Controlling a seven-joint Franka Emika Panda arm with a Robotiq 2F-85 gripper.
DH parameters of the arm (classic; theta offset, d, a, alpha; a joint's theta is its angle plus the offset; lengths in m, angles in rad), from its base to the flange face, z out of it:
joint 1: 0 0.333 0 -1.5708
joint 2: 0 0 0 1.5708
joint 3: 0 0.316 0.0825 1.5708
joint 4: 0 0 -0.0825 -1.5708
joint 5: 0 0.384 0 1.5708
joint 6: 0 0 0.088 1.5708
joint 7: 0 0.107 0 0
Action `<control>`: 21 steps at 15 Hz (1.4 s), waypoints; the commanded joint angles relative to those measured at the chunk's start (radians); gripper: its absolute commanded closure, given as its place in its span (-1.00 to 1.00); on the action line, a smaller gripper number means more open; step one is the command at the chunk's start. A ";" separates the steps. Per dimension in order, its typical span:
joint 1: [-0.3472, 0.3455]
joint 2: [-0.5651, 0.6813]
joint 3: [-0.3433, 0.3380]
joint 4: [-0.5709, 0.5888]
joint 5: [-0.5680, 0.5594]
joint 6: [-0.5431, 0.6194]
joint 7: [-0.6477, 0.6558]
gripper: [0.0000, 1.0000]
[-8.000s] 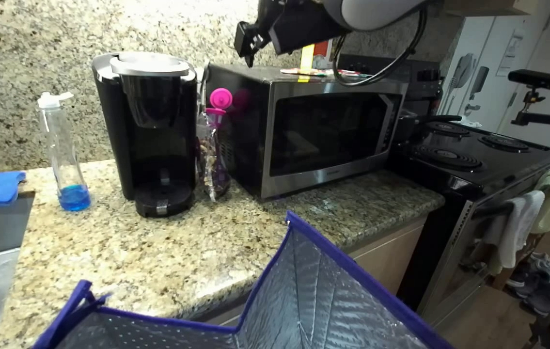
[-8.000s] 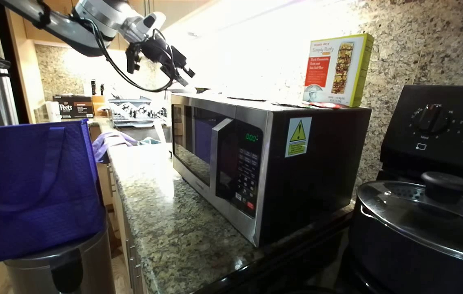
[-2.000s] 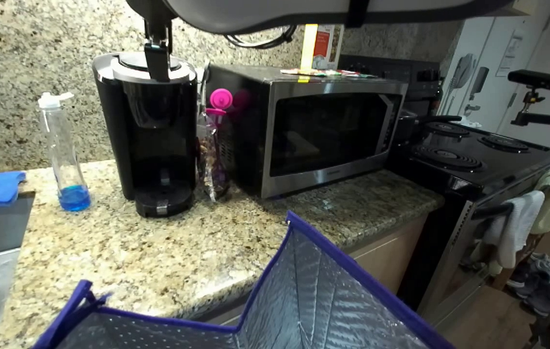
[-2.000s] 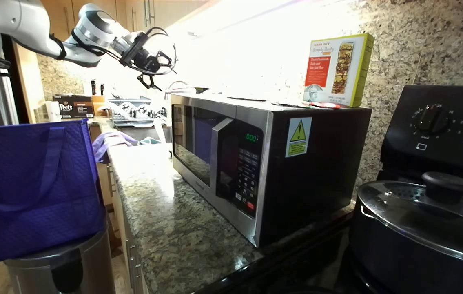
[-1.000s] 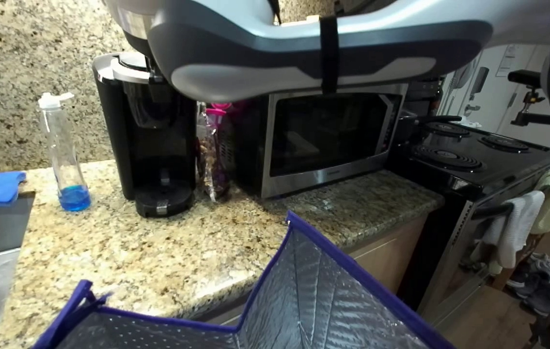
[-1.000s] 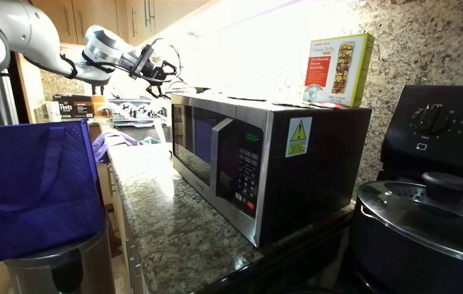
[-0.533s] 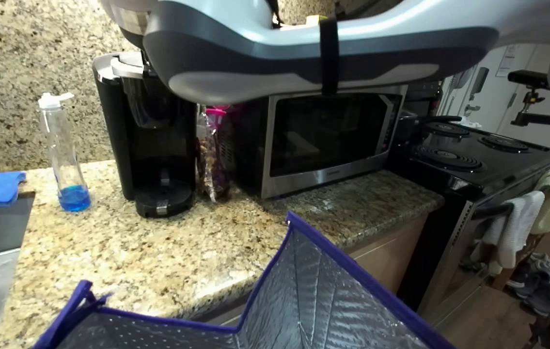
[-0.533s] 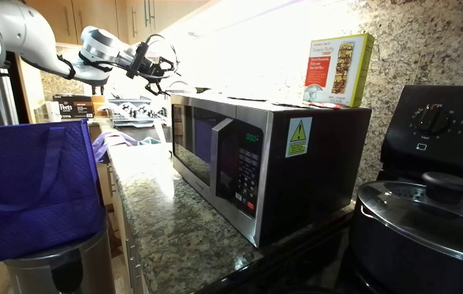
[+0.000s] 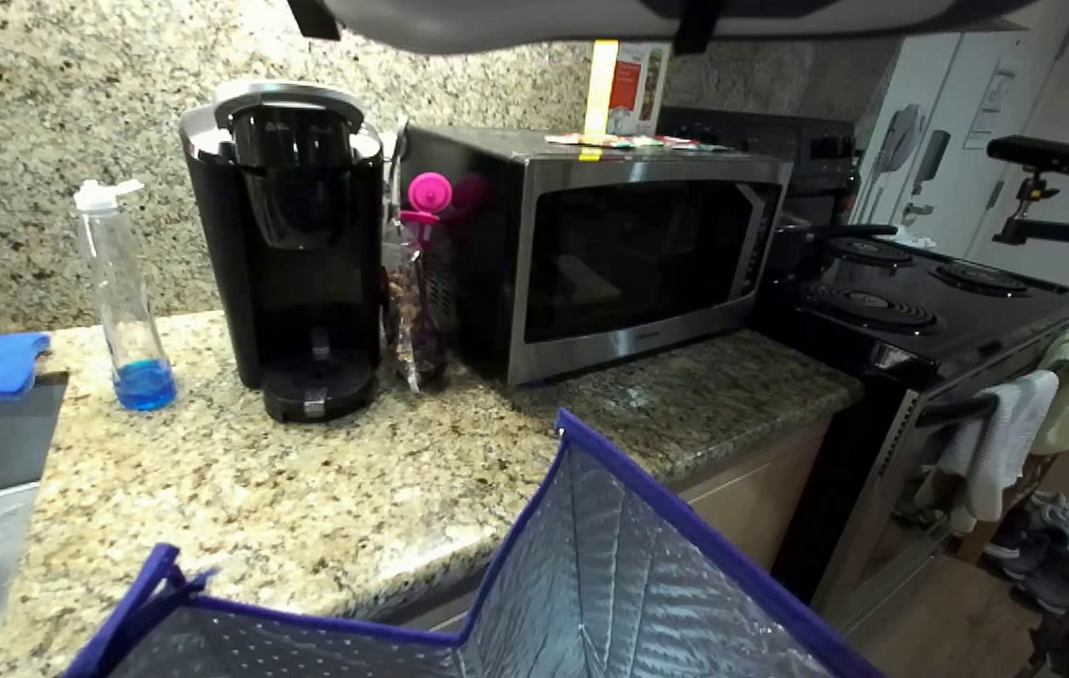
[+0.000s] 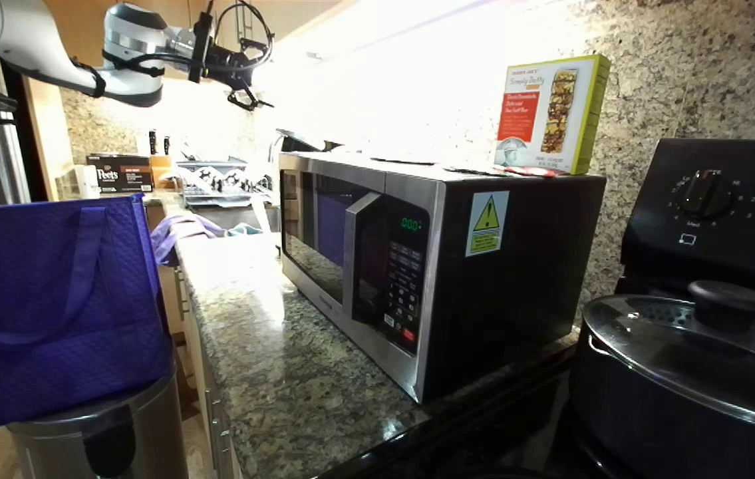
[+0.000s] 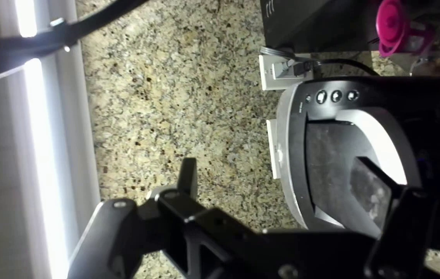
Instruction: Close the microwave door, remove the pink object from the top of the microwave, open the coffee maker
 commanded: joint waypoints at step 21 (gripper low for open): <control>-0.076 0.003 0.133 -0.030 0.162 0.158 -0.021 -1.00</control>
